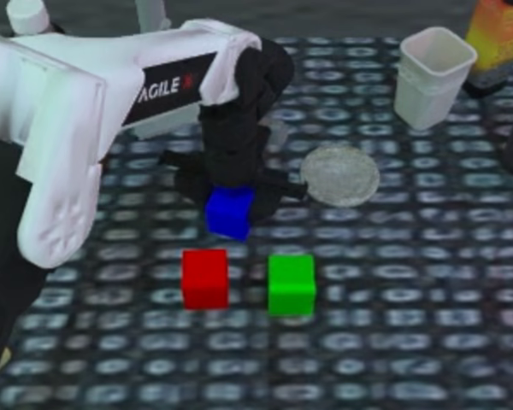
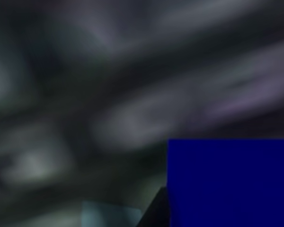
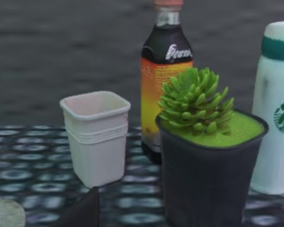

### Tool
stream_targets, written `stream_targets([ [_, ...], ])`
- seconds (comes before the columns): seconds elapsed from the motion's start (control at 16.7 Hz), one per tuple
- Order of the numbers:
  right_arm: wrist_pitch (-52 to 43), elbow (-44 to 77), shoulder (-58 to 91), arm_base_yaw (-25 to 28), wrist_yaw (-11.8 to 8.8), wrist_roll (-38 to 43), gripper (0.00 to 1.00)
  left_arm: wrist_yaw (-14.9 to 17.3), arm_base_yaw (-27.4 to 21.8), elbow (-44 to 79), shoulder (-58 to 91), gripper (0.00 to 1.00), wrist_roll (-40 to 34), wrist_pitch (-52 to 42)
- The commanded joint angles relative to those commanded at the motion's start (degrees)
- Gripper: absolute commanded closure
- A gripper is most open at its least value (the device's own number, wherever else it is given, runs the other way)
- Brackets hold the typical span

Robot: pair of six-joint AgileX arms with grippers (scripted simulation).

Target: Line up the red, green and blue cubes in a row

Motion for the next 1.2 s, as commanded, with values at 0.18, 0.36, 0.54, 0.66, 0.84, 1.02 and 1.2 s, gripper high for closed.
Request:
stream_targets([
  [0.18,0.0,0.0,0.0,0.0,0.0,0.0,0.0,-0.14,0.15,1.01,-0.28,1.0,0.08,-1.06],
  [0.36,0.0,0.0,0.0,0.0,0.0,0.0,0.0,-0.38,0.66,5.38,-1.34,1.0,-0.07,-6.5],
  [0.54,0.0,0.0,0.0,0.0,0.0,0.0,0.0,-0.14,1.07,9.85,-2.48,1.0,-0.05,-12.51],
  [0.66,0.0,0.0,0.0,0.0,0.0,0.0,0.0,-0.05,1.19,10.97,-2.98,1.0,-0.01,-13.82],
  [0.84,0.0,0.0,0.0,0.0,0.0,0.0,0.0,-0.09,0.86,10.87,-2.78,1.0,0.09,-13.67],
  [1.02,0.0,0.0,0.0,0.0,0.0,0.0,0.0,-0.2,-0.52,12.23,-2.19,1.0,-1.99,-14.39],
  [1.2,0.0,0.0,0.0,0.0,0.0,0.0,0.0,-0.39,-4.51,15.85,-0.57,1.0,-9.48,-16.54],
])
